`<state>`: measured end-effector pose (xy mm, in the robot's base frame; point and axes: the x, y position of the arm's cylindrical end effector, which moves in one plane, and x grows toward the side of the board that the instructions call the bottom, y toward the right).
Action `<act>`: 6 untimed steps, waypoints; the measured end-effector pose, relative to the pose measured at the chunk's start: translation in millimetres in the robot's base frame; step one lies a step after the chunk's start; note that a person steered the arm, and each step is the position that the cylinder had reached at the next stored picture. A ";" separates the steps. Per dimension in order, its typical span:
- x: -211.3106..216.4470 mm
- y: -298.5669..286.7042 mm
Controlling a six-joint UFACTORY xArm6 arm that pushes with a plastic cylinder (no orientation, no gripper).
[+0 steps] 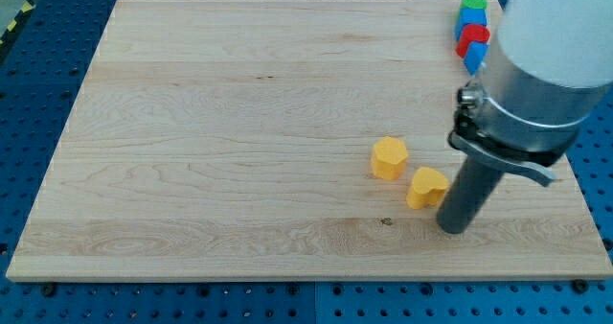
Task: Push the red star to the left side of the triangle
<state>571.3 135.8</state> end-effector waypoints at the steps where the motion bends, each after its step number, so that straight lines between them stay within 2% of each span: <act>1: -30.7 -34.9; 2: -34.8 -56.5; 3: 1.5 -47.2; 4: 17.2 -19.3; 6: 13.9 62.4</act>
<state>585.3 198.2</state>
